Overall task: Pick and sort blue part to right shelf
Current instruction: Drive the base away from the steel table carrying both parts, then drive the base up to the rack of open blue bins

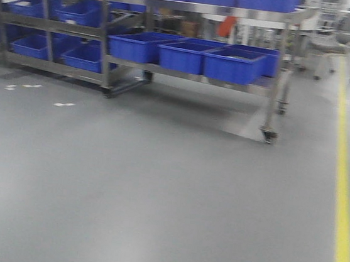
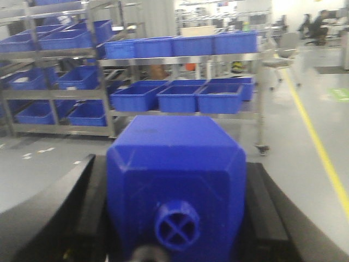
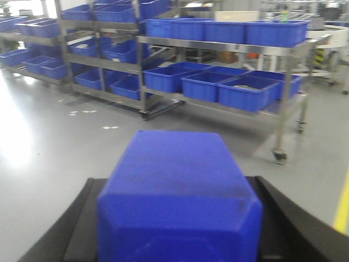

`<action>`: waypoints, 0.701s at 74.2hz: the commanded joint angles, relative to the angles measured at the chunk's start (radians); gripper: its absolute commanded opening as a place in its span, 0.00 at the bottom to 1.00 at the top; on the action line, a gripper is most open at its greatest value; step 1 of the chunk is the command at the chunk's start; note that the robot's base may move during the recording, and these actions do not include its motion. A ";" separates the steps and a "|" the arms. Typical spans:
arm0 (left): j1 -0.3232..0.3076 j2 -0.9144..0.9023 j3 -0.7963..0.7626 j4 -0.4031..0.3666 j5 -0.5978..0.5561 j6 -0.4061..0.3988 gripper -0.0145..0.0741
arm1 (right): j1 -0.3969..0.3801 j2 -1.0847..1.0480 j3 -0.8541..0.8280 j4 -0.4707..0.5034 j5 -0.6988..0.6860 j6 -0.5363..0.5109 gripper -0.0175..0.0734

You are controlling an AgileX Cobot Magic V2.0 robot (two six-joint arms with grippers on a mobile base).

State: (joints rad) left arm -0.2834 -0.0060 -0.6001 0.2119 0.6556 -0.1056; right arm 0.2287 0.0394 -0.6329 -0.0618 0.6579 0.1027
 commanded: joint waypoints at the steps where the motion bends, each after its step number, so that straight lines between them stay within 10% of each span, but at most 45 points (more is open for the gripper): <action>1: 0.001 -0.008 -0.024 0.002 -0.095 -0.008 0.50 | -0.001 0.018 -0.027 -0.012 -0.096 -0.001 0.43; 52: 0.001 -0.008 -0.024 -0.006 -0.095 -0.008 0.50 | -0.001 0.018 -0.027 -0.012 -0.095 -0.001 0.43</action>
State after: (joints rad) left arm -0.2834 -0.0060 -0.6001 0.2043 0.6556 -0.1056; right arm 0.2287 0.0394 -0.6329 -0.0634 0.6579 0.1027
